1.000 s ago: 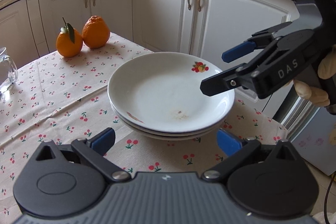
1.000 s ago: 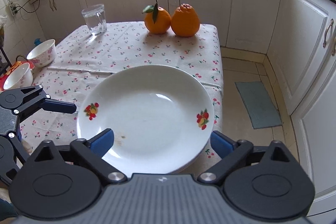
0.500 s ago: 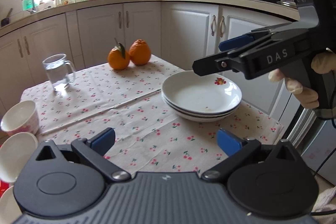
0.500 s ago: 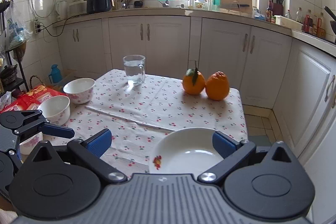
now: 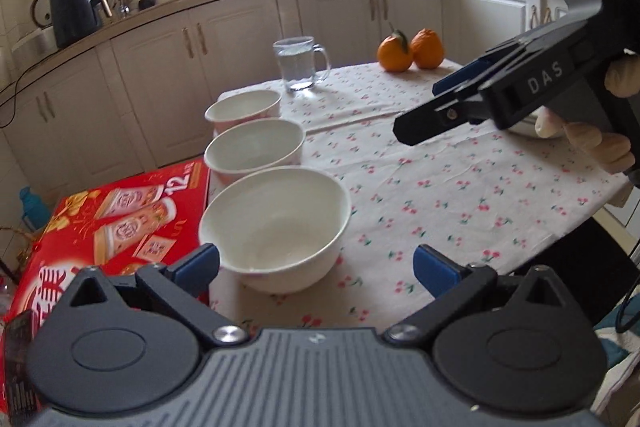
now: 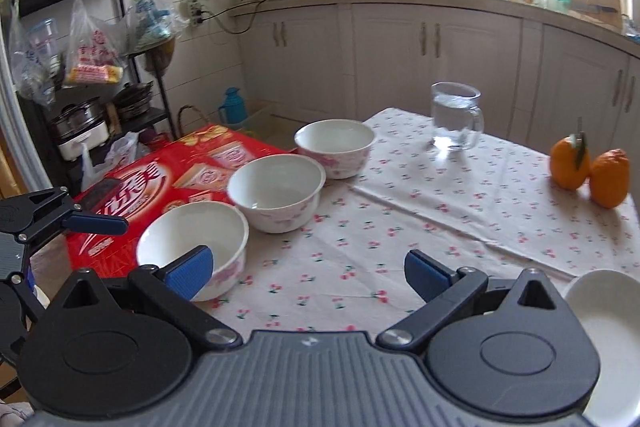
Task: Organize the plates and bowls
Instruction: 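Move the right tool toward the white bowls beside the red box, then grasp the rim of a white bowl with the right tool and lift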
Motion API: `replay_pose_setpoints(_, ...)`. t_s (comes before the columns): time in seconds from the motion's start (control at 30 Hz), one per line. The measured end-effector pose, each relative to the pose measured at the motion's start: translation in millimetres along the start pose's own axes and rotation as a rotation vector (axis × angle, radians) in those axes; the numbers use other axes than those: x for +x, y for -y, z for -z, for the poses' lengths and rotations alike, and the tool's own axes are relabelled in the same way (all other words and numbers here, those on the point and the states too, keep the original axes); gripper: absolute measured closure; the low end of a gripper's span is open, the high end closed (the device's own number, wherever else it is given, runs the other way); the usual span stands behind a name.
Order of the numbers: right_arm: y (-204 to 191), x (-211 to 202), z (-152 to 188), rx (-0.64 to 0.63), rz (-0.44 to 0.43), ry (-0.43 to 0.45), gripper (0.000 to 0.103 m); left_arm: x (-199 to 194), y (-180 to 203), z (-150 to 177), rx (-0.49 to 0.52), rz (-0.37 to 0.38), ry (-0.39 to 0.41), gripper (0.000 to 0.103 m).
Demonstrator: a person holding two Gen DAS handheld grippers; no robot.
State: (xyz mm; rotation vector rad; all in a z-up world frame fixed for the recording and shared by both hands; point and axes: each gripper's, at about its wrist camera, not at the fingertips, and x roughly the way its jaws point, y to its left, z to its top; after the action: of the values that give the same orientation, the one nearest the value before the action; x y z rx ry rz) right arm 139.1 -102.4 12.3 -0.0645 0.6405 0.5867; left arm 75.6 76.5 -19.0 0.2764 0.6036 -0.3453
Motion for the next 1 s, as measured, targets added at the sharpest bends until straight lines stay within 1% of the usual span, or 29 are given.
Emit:
replay_pose_setpoints(0.07, -10, 14, -1, -0.004, -0.046, -0.019, 0.0, 7, -8, 7, -0.005, -0.018, -0.014, 0.001)
replay_pose_setpoints(0.17, -17, 35, -5, 0.013, -0.103, -0.045, 0.0, 17, -19, 12, -0.003, -0.018, -0.032, 0.001)
replay_pose_setpoints(0.23, -16, 46, -7, 0.038, -0.14, -0.062, 0.0, 24, -22, 14, 0.026, -0.015, -0.034, 0.001)
replay_pose_setpoints(0.3, -17, 58, -9, 0.059, -0.168, -0.08, 0.0, 30, -23, 14, 0.045, -0.011, -0.037, 0.001)
replay_pose_setpoints(0.43, -18, 79, -10, 0.087, -0.213, -0.113, 0.0, 38, -26, 12, 0.044, 0.023, -0.037, 0.003)
replay_pose_setpoints(0.57, -22, 94, -10, 0.084, -0.234, -0.14, 0.001, 41, -27, 10, 0.051, 0.043, -0.029, 0.004)
replay_pose_setpoints(0.6, -23, 96, -9, 0.082, -0.236, -0.145, 0.002, 42, -27, 9, 0.052, 0.047, -0.027, 0.004)
replay_pose_setpoints(0.67, -24, 99, -9, 0.079, -0.252, -0.153, 0.007, 42, -29, 10, 0.051, 0.055, -0.026, 0.005)
replay_pose_setpoints(0.7, -25, 100, -9, 0.079, -0.257, -0.157, 0.01, 43, -29, 10, 0.05, 0.059, -0.028, 0.007)
replay_pose_setpoints(0.77, -25, 102, -8, 0.078, -0.261, -0.16, 0.012, 45, -30, 9, 0.048, 0.06, -0.033, 0.013)
replay_pose_setpoints(0.83, -25, 103, -8, 0.079, -0.268, -0.168, 0.02, 45, -30, 9, 0.045, 0.064, -0.03, 0.013)
replay_pose_setpoints(0.93, -25, 102, -7, 0.08, -0.277, -0.166, 0.024, 45, -32, 8, 0.038, 0.069, -0.026, 0.013)
replay_pose_setpoints(1.0, -26, 102, -7, 0.083, -0.275, -0.165, 0.024, 45, -32, 7, 0.039, 0.07, -0.027, 0.013)
